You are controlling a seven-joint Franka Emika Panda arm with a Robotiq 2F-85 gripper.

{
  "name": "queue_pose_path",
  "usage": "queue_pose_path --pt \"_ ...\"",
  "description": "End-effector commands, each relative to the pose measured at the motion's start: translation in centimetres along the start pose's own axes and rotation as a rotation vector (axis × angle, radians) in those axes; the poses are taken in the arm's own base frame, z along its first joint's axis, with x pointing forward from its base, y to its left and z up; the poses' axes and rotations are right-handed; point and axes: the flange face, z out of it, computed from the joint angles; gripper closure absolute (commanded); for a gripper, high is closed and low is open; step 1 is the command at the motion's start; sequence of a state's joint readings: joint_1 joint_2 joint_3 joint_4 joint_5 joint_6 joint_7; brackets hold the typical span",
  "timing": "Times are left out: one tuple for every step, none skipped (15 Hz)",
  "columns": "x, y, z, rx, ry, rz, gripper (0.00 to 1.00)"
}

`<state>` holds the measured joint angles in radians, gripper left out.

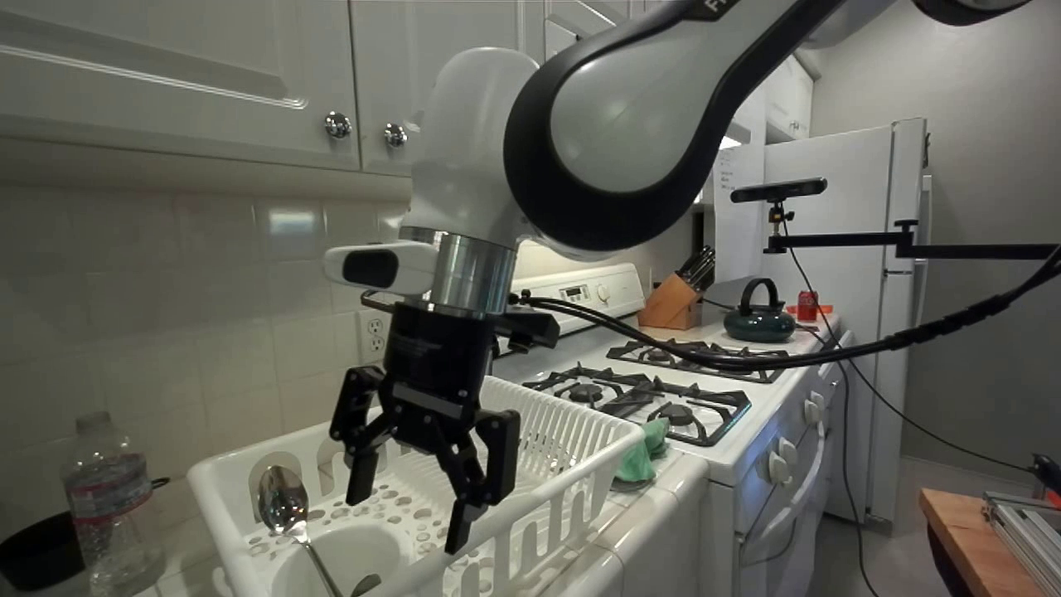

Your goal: Shift the spoons from the plate rack to the counter

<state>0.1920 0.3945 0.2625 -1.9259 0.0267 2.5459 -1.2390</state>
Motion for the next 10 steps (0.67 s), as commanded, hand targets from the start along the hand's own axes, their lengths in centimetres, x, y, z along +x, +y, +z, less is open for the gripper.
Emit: queue_pose_path --pt "0.6 1.0 0.9 0.001 -0.010 -0.015 0.00" --pt "0.6 1.1 1.2 0.001 -0.011 -0.015 0.00" --pt "0.7 1.2 1.4 0.002 -0.010 -0.014 0.00" --pt "0.7 1.2 1.6 0.004 -0.008 -0.012 0.00" --pt "0.8 1.3 1.8 0.002 -0.006 -0.007 0.00" --pt "0.8 1.4 2.0 0.004 -0.004 -0.004 0.00" --pt "0.9 1.5 2.1 0.005 -0.003 0.000 0.00" --pt "1.0 1.5 2.3 0.007 -0.001 0.001 0.00" --pt "1.0 1.6 2.4 0.008 -0.001 0.003 0.00" --pt "1.1 1.7 2.6 0.010 -0.001 0.005 0.00"
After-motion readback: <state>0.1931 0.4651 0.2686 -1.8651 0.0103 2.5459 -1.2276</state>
